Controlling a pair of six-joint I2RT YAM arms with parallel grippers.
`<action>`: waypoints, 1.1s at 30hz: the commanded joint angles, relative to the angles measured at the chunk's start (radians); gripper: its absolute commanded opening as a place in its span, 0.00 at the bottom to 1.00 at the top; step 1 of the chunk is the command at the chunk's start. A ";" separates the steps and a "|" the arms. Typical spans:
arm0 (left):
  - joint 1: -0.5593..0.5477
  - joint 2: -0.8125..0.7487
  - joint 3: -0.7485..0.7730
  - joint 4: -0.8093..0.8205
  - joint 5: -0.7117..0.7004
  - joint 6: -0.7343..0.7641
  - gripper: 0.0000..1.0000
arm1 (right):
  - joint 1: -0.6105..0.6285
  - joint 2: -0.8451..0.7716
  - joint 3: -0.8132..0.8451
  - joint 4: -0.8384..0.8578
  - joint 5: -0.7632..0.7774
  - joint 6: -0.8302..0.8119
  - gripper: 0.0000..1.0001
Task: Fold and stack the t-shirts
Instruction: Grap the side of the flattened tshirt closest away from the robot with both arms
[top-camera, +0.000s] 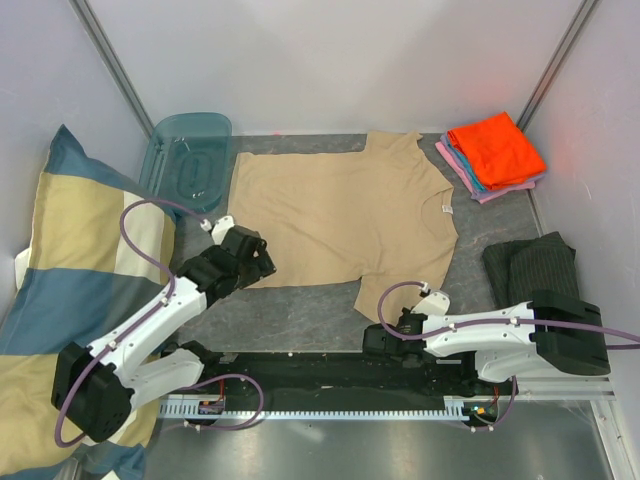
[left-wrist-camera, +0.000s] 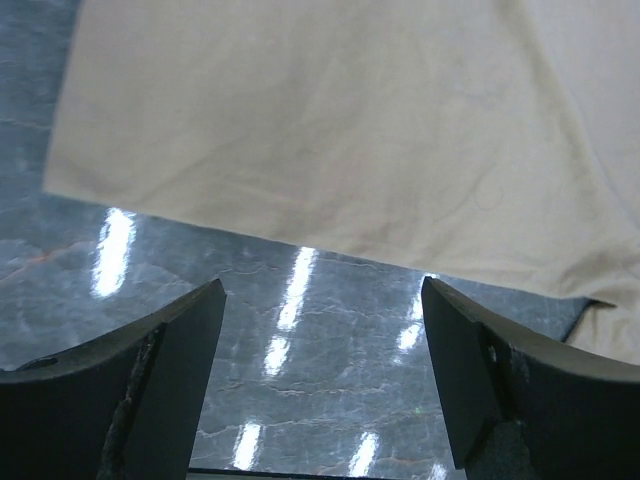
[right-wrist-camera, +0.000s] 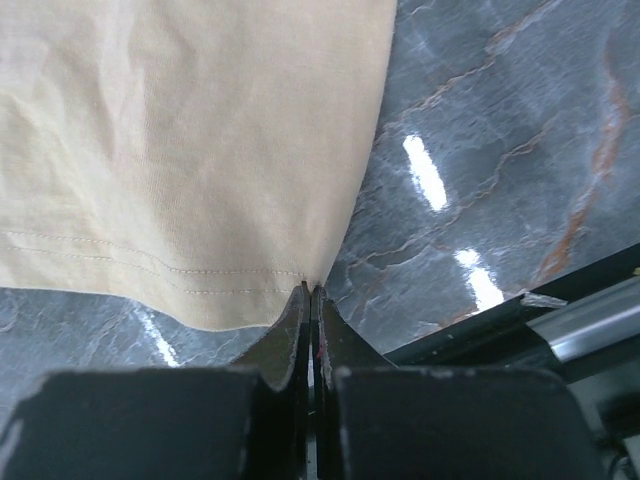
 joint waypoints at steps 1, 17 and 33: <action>0.005 -0.027 -0.003 -0.134 -0.133 -0.151 0.86 | 0.004 -0.004 0.033 0.031 0.036 0.047 0.00; 0.253 0.043 -0.097 -0.127 -0.103 -0.177 0.62 | 0.004 -0.091 -0.031 0.049 0.024 0.039 0.00; 0.339 0.150 -0.094 -0.001 -0.150 -0.108 0.56 | -0.001 -0.108 -0.037 0.050 0.028 0.018 0.00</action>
